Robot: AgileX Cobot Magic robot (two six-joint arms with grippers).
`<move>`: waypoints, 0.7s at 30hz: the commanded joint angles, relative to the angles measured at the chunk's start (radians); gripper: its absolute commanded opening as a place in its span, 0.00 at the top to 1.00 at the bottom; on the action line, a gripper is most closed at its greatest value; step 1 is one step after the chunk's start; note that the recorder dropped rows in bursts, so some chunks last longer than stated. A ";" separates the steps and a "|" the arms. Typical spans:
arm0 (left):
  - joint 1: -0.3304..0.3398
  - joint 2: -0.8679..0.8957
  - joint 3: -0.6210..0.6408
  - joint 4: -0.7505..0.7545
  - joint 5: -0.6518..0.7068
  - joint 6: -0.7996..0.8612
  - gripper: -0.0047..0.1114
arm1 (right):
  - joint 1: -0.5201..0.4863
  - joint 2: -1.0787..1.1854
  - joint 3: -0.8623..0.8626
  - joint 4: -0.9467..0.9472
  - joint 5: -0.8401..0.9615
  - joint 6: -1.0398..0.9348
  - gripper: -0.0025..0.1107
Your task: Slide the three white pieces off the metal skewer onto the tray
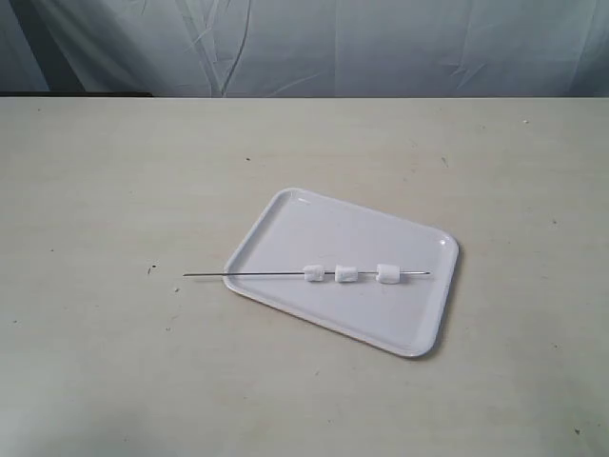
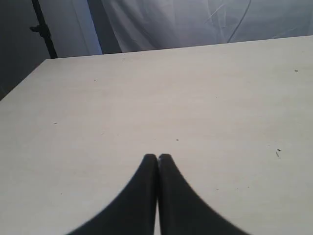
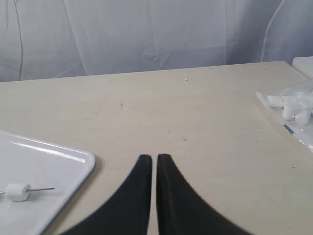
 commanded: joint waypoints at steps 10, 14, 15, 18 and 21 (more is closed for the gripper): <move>0.001 -0.005 0.004 0.000 -0.298 -0.004 0.96 | -0.004 -0.006 0.001 0.003 -0.007 -0.002 0.94; 0.001 -0.005 0.004 -0.020 -0.567 -0.004 0.96 | -0.004 -0.006 0.001 0.003 -0.007 -0.002 0.94; 0.001 -0.005 0.004 0.007 -0.627 -0.004 0.96 | -0.004 -0.006 0.001 0.003 -0.007 -0.002 0.94; 0.001 -0.005 0.004 0.034 -0.753 -0.032 0.96 | -0.004 -0.006 0.001 0.003 -0.007 -0.002 0.94; 0.001 -0.005 0.004 0.071 -0.759 -0.268 0.96 | -0.004 -0.006 0.001 0.003 -0.007 -0.002 0.94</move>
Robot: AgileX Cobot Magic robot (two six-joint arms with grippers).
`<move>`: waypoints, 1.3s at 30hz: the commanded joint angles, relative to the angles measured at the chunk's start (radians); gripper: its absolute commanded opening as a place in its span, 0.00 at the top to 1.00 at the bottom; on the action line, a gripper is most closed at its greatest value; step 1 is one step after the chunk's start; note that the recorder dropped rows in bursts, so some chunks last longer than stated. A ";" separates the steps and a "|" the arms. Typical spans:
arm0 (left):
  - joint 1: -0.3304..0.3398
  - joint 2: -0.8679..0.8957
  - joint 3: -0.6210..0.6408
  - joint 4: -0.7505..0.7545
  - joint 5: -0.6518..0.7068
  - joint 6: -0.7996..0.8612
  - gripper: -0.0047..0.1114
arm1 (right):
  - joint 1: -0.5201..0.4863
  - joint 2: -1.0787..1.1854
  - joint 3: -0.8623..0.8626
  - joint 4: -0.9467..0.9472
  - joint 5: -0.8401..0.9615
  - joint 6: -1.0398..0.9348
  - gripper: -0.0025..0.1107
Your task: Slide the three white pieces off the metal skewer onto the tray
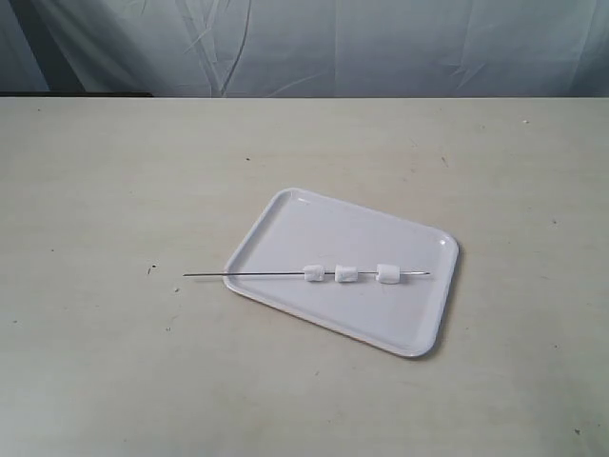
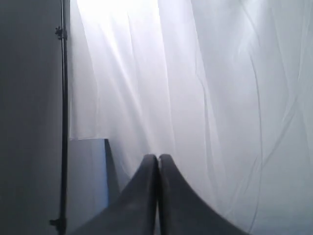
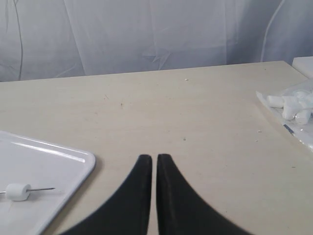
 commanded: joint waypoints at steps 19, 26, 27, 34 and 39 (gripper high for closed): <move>-0.001 0.658 -0.337 0.990 0.002 -1.124 0.96 | -0.004 -0.006 0.001 -0.033 -0.031 -0.002 0.94; -0.001 0.911 -0.415 1.248 -0.485 -1.125 0.96 | -0.004 -0.006 0.001 0.202 -0.499 -0.002 0.94; -0.001 0.913 -0.415 1.243 -0.488 -1.125 0.96 | -0.004 -0.006 0.001 0.202 -0.498 0.001 0.94; -0.001 0.913 -0.417 1.216 -0.632 -1.084 0.96 | -0.004 -0.006 0.001 0.202 -0.476 0.169 0.94; -0.001 0.913 -0.453 0.907 -0.230 -1.045 0.96 | -0.004 -0.006 0.001 0.191 -0.431 0.180 0.94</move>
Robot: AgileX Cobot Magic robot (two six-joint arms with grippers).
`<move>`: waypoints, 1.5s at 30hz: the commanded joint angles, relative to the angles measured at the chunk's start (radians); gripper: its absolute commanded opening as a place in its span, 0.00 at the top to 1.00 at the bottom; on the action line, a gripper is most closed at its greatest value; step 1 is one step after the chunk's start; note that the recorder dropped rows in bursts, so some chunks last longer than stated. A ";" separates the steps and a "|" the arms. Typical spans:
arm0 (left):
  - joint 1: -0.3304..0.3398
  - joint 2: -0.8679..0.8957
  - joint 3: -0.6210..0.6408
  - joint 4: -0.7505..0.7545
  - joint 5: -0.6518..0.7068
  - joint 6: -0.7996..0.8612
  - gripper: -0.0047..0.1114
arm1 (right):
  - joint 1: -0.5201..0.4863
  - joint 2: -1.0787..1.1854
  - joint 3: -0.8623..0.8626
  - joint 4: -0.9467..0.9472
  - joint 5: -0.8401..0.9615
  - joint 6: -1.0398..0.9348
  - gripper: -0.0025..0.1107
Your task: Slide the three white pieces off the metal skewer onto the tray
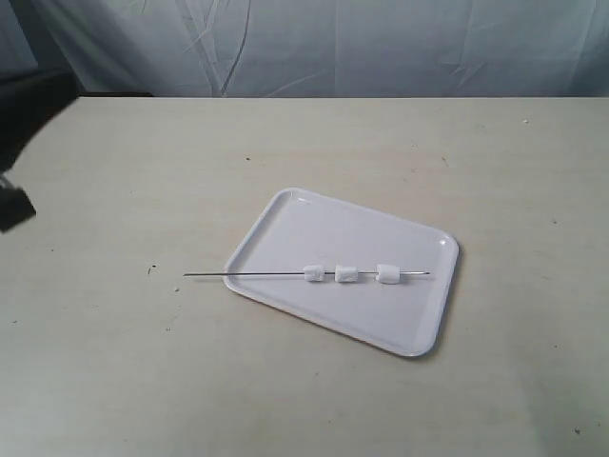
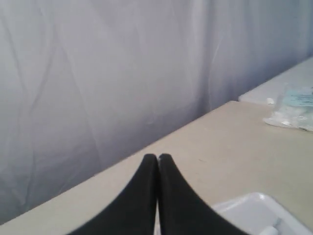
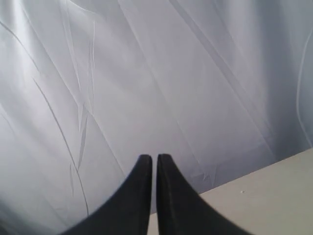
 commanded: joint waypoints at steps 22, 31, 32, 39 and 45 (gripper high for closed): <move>-0.373 0.501 -0.265 -0.866 1.257 0.190 0.96 | -0.004 0.551 -0.491 0.019 0.541 -0.225 0.94; -0.380 0.556 -0.478 -1.270 1.696 1.007 0.96 | -0.004 0.594 -0.502 0.059 0.543 -0.256 0.94; -0.380 0.556 -0.493 -1.384 1.696 1.170 0.96 | -0.004 0.594 -0.502 0.059 0.548 -0.257 0.94; -0.380 0.583 -0.521 -1.982 1.665 1.921 0.95 | -0.004 0.631 -0.502 0.380 0.676 -0.730 0.94; -0.390 0.650 -0.521 -1.924 1.599 2.118 0.74 | -0.004 0.708 -0.502 0.592 0.705 -0.951 0.94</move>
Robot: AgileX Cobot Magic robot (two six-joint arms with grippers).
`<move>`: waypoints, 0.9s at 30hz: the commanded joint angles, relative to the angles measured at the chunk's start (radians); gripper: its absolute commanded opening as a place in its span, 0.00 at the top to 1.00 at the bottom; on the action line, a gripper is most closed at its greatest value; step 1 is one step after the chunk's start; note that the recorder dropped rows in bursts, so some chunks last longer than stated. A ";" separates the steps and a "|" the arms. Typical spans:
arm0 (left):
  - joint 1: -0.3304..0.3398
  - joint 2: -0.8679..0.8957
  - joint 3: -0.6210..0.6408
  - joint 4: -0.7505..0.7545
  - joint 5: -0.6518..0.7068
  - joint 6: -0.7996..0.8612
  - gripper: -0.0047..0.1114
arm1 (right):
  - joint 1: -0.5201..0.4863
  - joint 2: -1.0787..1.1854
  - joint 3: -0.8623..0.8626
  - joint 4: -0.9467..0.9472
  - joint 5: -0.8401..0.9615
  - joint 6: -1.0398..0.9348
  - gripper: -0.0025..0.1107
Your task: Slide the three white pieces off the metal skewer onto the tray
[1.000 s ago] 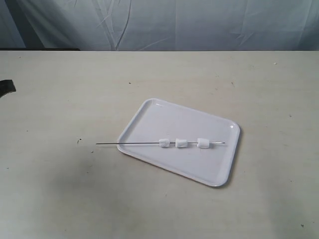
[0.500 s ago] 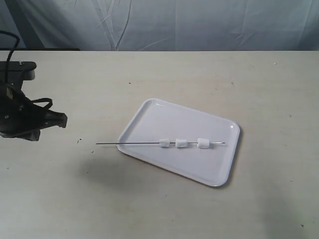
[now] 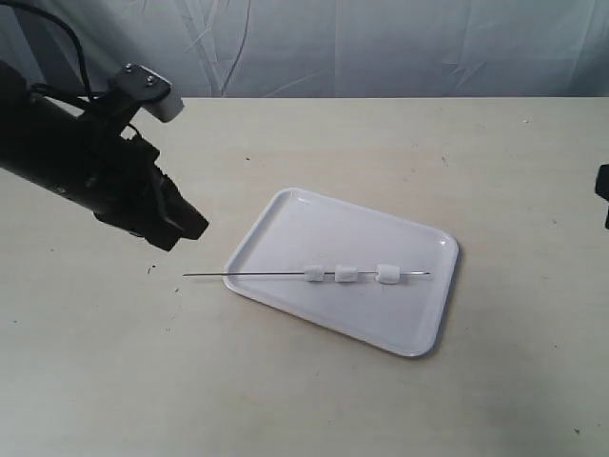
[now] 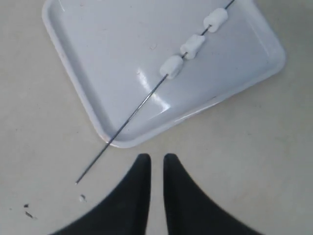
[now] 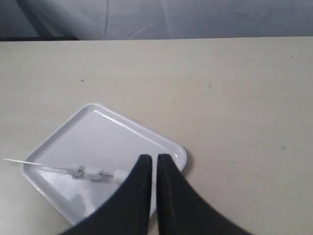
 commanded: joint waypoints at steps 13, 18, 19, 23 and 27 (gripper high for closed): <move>-0.123 0.242 -0.021 0.024 -0.299 0.298 0.70 | -0.004 0.209 -0.005 0.298 0.114 -0.381 0.91; -0.142 0.328 -0.085 0.010 -0.290 0.309 0.70 | -0.004 0.213 -0.005 0.308 0.123 -0.403 0.72; -0.148 0.341 -0.096 0.010 -0.290 0.322 0.70 | -0.004 0.213 -0.005 0.308 0.123 -0.403 0.70; -0.179 0.390 -0.144 0.022 -0.297 0.345 0.70 | -0.004 0.228 -0.005 0.308 0.125 -0.403 0.69; -0.192 0.423 -0.185 0.046 -0.292 0.347 0.69 | -0.004 0.242 -0.005 0.329 0.127 -0.403 0.69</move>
